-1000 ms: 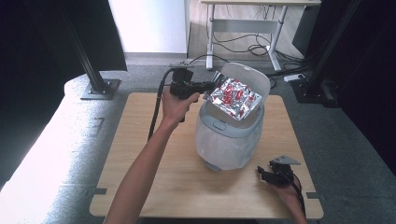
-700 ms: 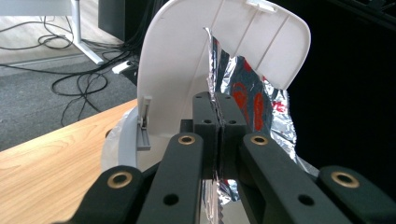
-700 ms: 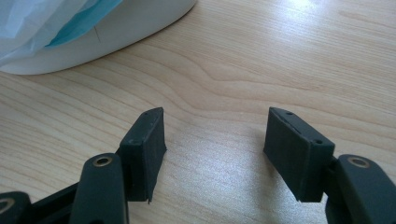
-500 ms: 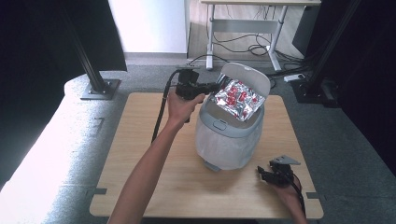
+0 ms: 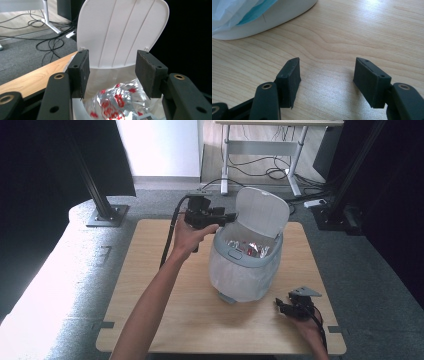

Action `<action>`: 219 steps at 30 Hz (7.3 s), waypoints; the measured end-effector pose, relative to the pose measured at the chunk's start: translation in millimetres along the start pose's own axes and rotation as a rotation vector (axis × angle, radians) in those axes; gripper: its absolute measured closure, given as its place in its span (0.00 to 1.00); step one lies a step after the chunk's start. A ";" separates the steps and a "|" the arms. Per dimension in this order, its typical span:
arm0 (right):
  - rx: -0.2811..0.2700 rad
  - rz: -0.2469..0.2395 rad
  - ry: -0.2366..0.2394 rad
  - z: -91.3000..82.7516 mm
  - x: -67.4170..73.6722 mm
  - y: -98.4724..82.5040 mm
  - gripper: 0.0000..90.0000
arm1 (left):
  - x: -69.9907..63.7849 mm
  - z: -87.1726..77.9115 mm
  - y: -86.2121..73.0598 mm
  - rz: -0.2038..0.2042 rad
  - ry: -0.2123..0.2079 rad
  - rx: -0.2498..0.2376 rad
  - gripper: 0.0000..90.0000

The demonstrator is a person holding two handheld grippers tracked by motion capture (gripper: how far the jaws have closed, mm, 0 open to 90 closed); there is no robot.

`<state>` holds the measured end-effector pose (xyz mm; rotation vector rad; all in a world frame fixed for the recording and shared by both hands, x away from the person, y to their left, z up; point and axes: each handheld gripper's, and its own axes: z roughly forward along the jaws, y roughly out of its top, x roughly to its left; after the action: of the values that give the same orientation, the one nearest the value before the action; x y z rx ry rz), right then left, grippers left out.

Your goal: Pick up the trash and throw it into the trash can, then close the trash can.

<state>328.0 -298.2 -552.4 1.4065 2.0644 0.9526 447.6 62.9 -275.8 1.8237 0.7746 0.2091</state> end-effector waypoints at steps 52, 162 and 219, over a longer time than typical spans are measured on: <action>-0.003 0.003 -0.003 0.0 -0.2 -0.3 0.41 | 24.6 -107.6 -173.3 0.026 0.165 0.014 0.44; -0.303 -0.149 0.425 -96.5 55.0 220.6 0.32 | 45.5 -96.8 -266.5 -0.151 0.134 0.129 0.44; -0.385 -0.089 0.118 -110.2 13.1 95.1 0.31 | 54.7 -104.7 -272.1 -0.185 0.168 0.115 0.43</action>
<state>303.5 -294.8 -408.4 1.0722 1.8758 1.3364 328.1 230.4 -489.5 1.8458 1.0870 0.2019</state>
